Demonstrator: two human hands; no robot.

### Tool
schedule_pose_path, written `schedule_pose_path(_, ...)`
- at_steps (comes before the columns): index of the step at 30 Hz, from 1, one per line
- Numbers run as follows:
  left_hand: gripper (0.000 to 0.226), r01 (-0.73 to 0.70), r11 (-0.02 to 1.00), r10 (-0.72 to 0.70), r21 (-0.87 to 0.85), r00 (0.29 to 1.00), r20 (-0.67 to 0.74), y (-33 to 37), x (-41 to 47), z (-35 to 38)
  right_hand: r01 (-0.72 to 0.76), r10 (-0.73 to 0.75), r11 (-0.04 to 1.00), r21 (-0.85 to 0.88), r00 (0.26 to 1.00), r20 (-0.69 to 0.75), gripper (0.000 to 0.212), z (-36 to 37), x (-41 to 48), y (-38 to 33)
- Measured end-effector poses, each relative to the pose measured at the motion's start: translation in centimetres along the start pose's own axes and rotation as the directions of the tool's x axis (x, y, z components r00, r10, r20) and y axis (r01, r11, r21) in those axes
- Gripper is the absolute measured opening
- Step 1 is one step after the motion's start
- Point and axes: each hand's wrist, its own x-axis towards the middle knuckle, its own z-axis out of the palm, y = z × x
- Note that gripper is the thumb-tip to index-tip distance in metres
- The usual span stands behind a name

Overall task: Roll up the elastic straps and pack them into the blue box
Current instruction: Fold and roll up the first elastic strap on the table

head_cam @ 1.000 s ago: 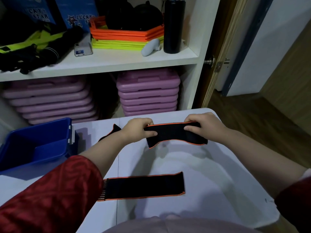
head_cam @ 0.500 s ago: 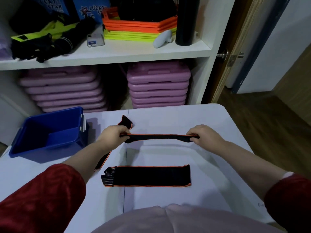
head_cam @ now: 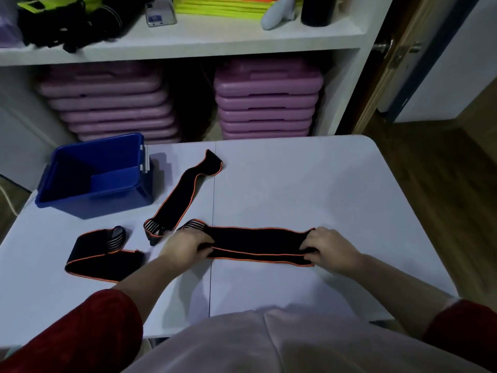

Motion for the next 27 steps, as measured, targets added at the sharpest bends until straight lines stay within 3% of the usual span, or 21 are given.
schedule_pose_path(5, 0.030, -0.002, 1.000, 0.002, 0.017, 1.000, 0.028, 0.1, 0.0, 0.3, -0.047, 0.057, 0.993, 0.108, 0.994, -0.094, 0.030, 0.5, -0.2, -0.5)
schedule_pose_path(9, 0.031, -0.048, 0.998, 0.048, 0.046, 0.999, -0.009, -0.4, 0.9, 0.4, -0.288, 0.344, 0.896, 0.339, 0.931, -0.118, 0.050, 0.5, 0.5, -0.4)
schedule_pose_path(12, 0.042, 0.155, 0.976, -0.152, 0.153, 0.988, -0.032, -0.6, 2.2, -0.2, -0.438, 0.521, 0.757, 0.485, 0.853, -0.042, 0.050, -0.1, 1.2, -0.4)
schedule_pose_path(14, 0.049, 0.372, 0.913, -0.377, 0.170, 0.926, 0.001, -1.0, 3.0, -0.5, -0.450, 0.548, 0.731, 0.513, 0.835, -0.048, 0.041, -0.2, 1.5, -0.5)
schedule_pose_path(16, 0.044, 0.482, 0.872, -0.488, 0.083, 0.868, 0.092, -1.6, 3.4, -0.8, -0.439, 0.551, 0.729, 0.525, 0.831, -0.070, 0.036, -0.2, 1.6, -0.8)
schedule_pose_path(18, 0.036, 0.512, 0.858, -0.502, -0.047, 0.854, 0.139, -2.1, 3.4, -0.9, -0.423, 0.546, 0.721, 0.548, 0.835, -0.075, 0.032, -0.3, 1.6, -1.2)
schedule_pose_path(21, 0.026, 0.487, 0.861, -0.486, -0.146, 0.873, 0.045, -2.1, 2.8, -1.1, -0.407, 0.555, 0.695, 0.592, 0.828, -0.082, 0.028, -0.3, 1.5, -1.6)
schedule_pose_path(23, 0.020, 0.458, 0.875, -0.465, -0.157, 0.885, -0.006, -1.9, 2.3, -1.4, -0.422, 0.560, 0.693, 0.585, 0.826, -0.067, 0.027, 0.3, 1.3, -1.5)
schedule_pose_path(27, 0.018, 0.512, 0.849, -0.509, -0.134, 0.859, 0.053, -2.2, 1.1, -1.2, -0.477, 0.563, 0.719, 0.505, 0.827, -0.020, 0.029, 1.5, 0.9, -1.1)
